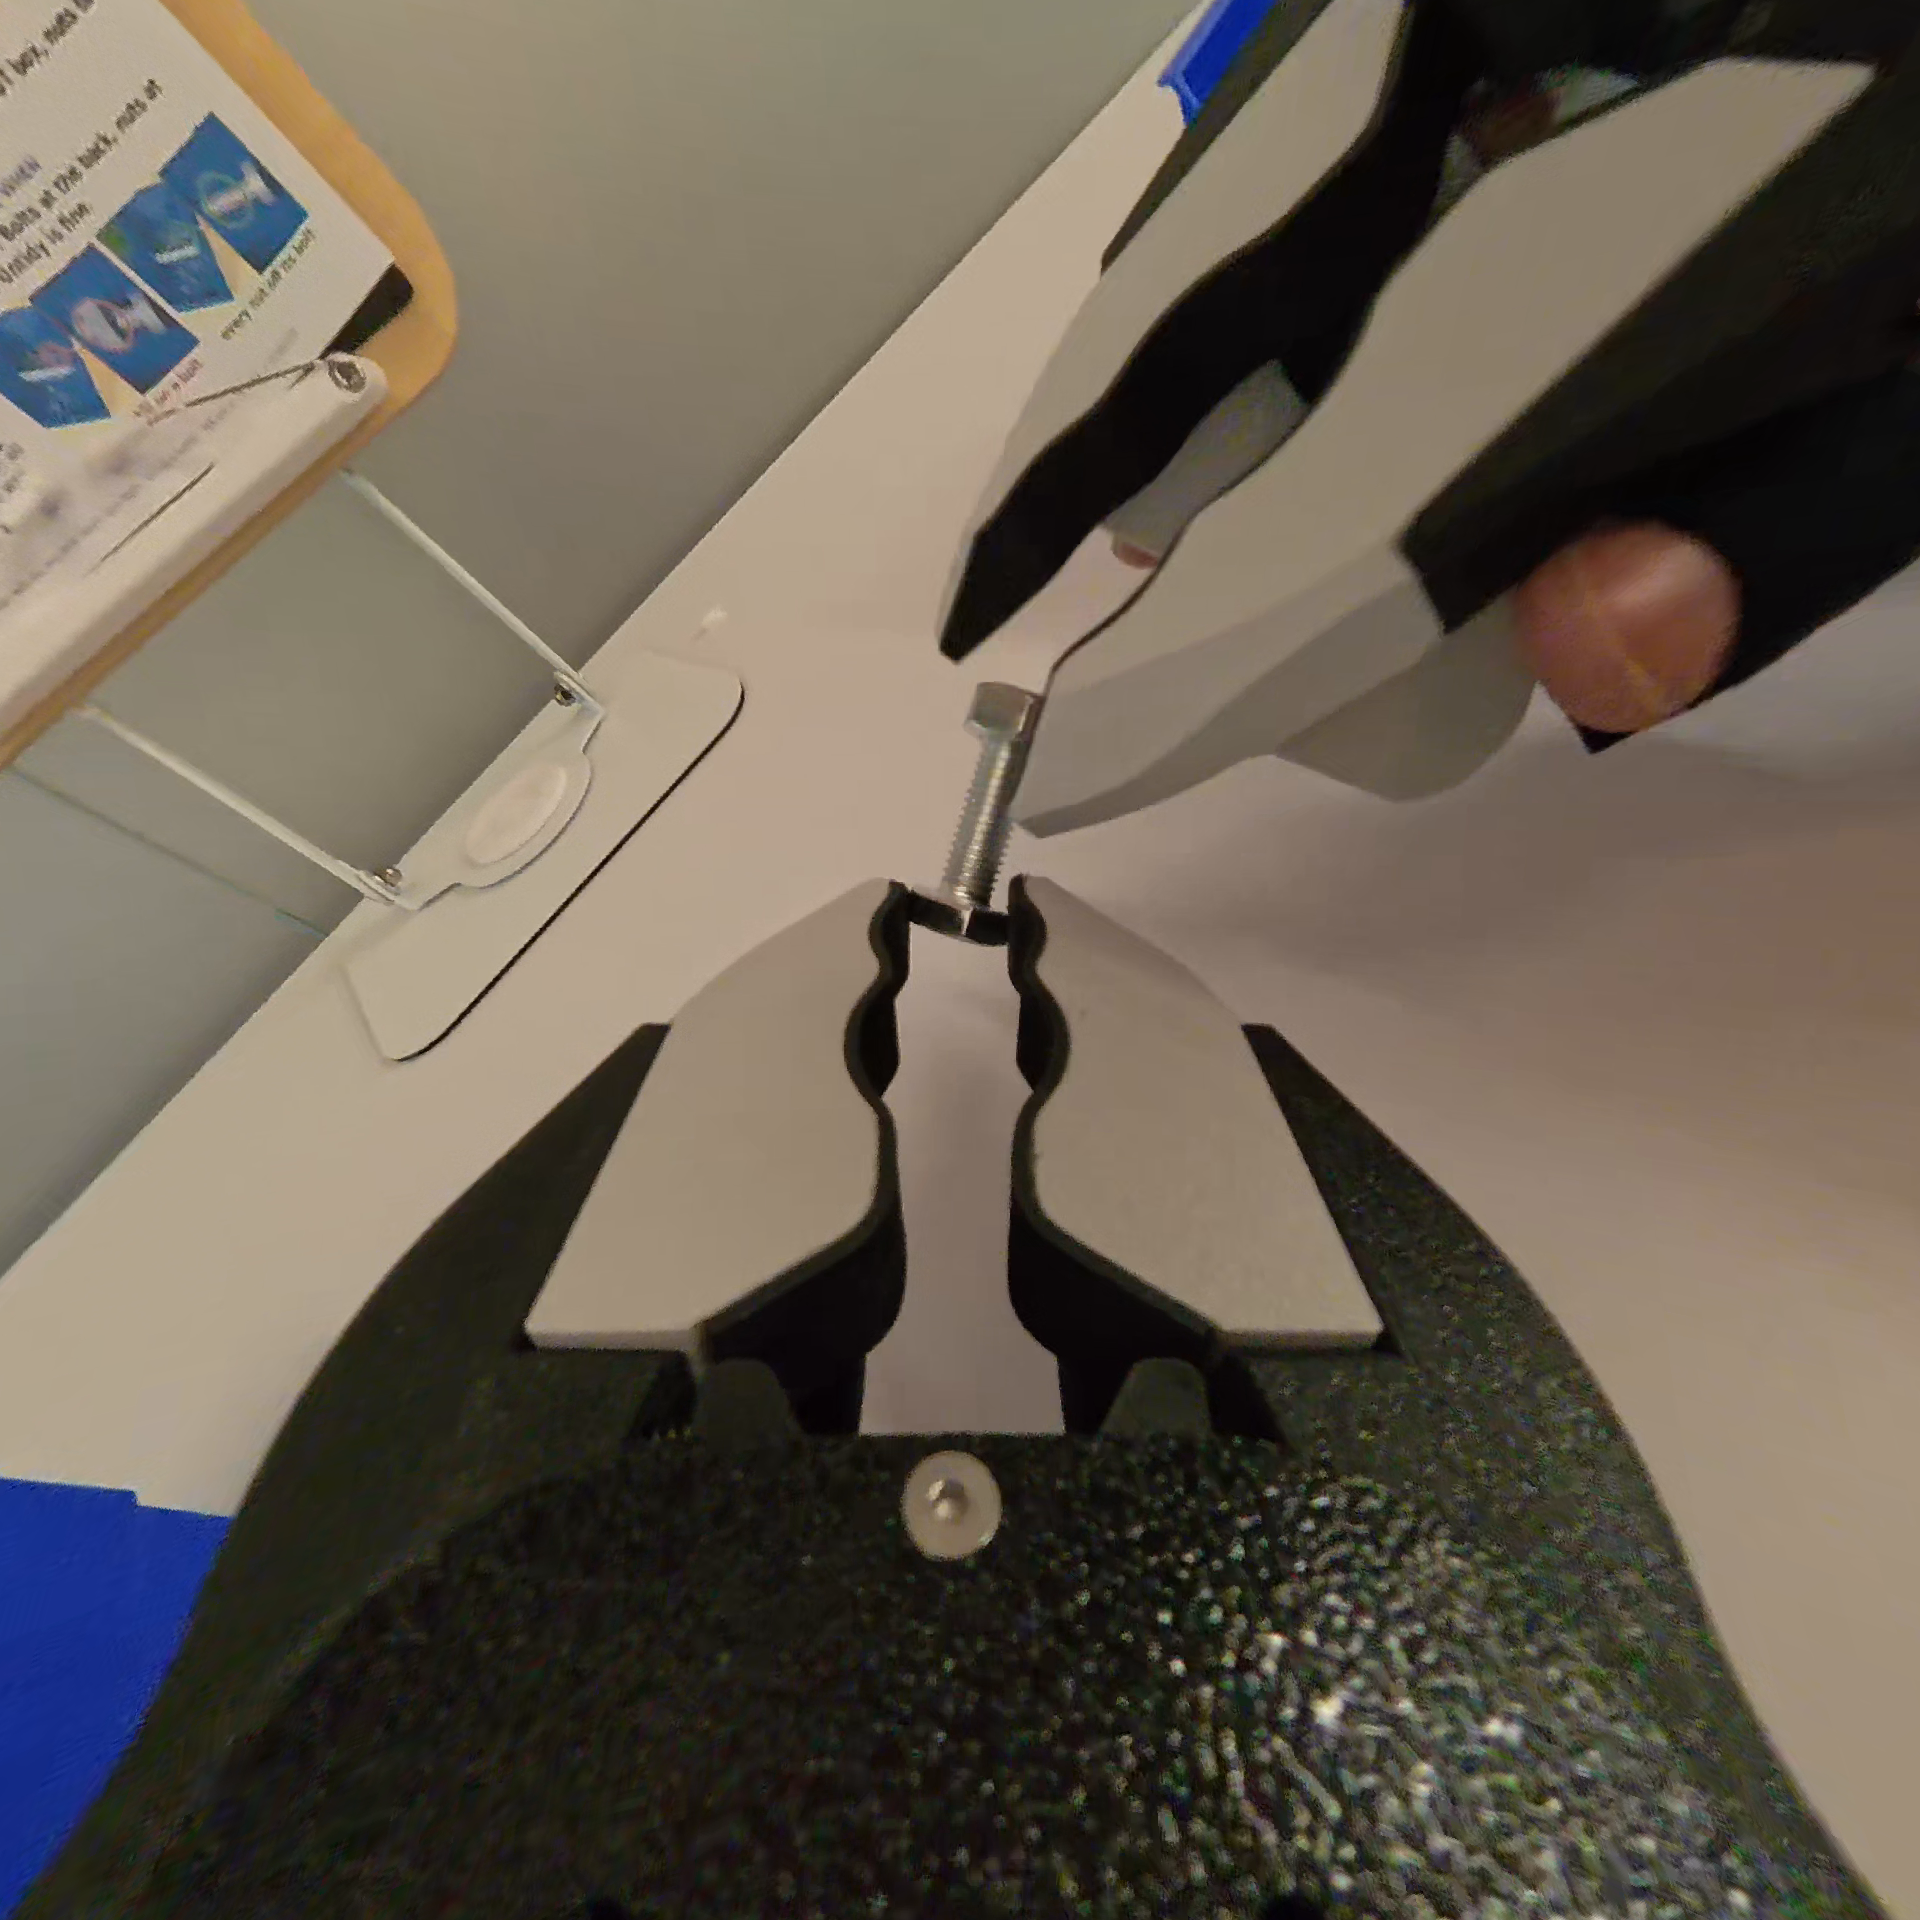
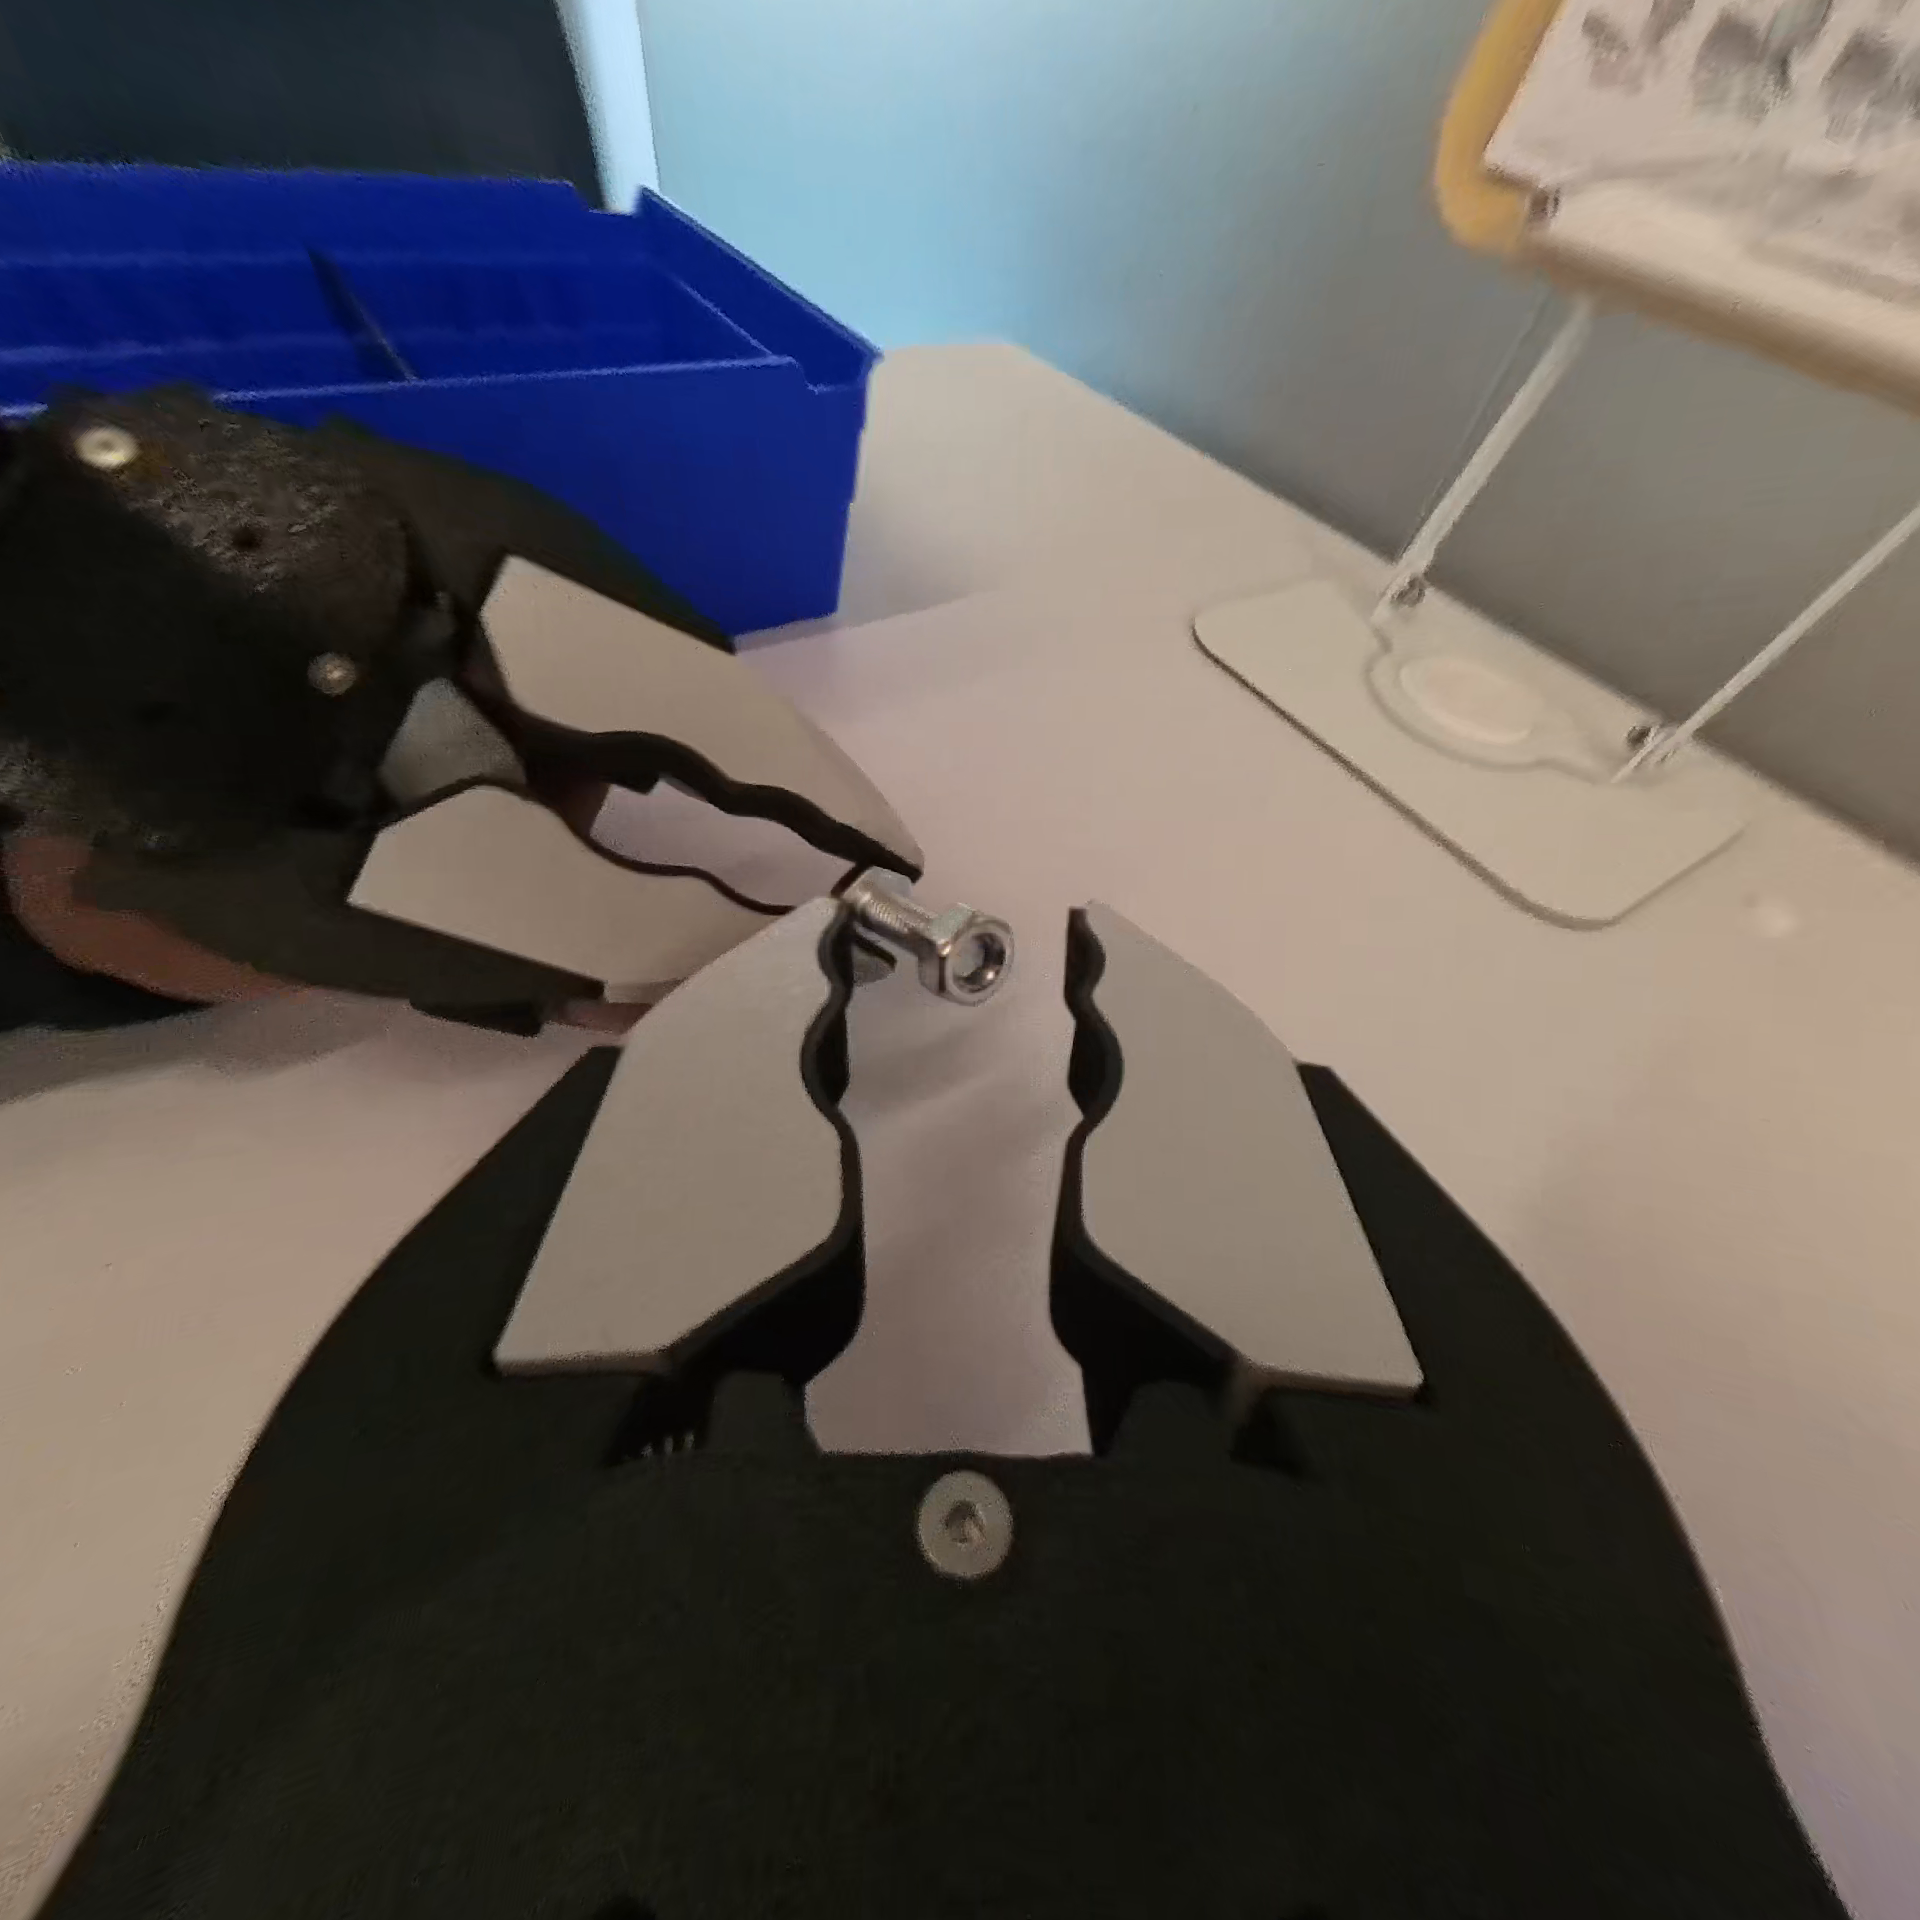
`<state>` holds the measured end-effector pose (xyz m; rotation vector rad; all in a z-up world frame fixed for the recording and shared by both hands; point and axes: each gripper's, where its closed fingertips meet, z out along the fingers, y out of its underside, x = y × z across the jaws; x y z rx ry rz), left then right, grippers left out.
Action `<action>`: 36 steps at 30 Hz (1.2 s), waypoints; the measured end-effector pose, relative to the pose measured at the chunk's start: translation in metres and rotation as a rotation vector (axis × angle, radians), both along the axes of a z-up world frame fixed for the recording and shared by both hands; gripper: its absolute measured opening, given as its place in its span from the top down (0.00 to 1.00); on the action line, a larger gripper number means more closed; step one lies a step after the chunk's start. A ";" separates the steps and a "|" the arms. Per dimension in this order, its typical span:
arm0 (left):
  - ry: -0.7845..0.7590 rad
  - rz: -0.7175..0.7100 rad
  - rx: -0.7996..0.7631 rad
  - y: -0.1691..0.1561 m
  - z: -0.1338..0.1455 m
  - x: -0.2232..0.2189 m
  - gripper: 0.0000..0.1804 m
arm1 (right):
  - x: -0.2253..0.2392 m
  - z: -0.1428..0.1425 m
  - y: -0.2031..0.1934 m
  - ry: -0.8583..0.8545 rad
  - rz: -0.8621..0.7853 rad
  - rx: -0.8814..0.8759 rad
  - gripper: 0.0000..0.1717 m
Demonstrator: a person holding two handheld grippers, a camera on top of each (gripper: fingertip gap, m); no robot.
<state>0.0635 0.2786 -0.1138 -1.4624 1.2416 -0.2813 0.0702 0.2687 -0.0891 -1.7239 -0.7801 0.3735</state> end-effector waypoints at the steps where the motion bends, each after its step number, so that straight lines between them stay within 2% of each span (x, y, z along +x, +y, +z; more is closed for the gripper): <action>1: -0.021 -0.005 -0.022 -0.001 0.001 0.000 0.90 | -0.001 0.004 -0.002 -0.014 0.039 0.037 0.76; 4: -0.077 -0.044 -0.068 -0.004 0.003 0.001 0.90 | -0.002 0.013 -0.010 -0.058 0.147 0.122 0.75; 9: -0.090 -0.103 -0.085 -0.011 0.004 0.003 0.90 | -0.002 -0.001 -0.023 -0.188 0.298 0.140 0.77; 14: -0.053 -0.198 -0.077 -0.024 0.000 0.009 0.90 | 0.002 -0.008 -0.025 -0.258 0.333 0.161 0.79; 17: -0.034 -0.239 -0.059 -0.028 0.000 0.010 0.90 | 0.002 -0.011 -0.027 -0.274 0.342 0.151 0.88; 21: 0.004 -0.182 -0.002 -0.019 -0.001 0.006 0.90 | -0.002 -0.012 -0.019 -0.212 0.253 0.040 0.89; 24: 0.078 -0.084 0.080 -0.008 -0.002 0.000 0.90 | -0.004 -0.017 -0.012 -0.031 0.105 -0.187 0.89; 26: 0.107 -0.059 0.105 -0.007 -0.004 0.000 0.90 | -0.004 -0.017 -0.011 0.044 0.061 -0.243 0.89; 28: 0.070 -0.069 0.074 -0.008 -0.002 0.001 0.90 | -0.003 -0.014 -0.012 0.019 0.096 -0.179 0.86; 31: -0.005 -0.084 0.001 -0.008 0.004 0.000 0.90 | -0.007 0.000 -0.017 -0.007 0.194 -0.044 0.73; 36: -0.079 -0.203 -0.080 -0.020 0.007 0.002 0.90 | -0.003 -0.002 -0.025 -0.214 0.283 0.132 0.73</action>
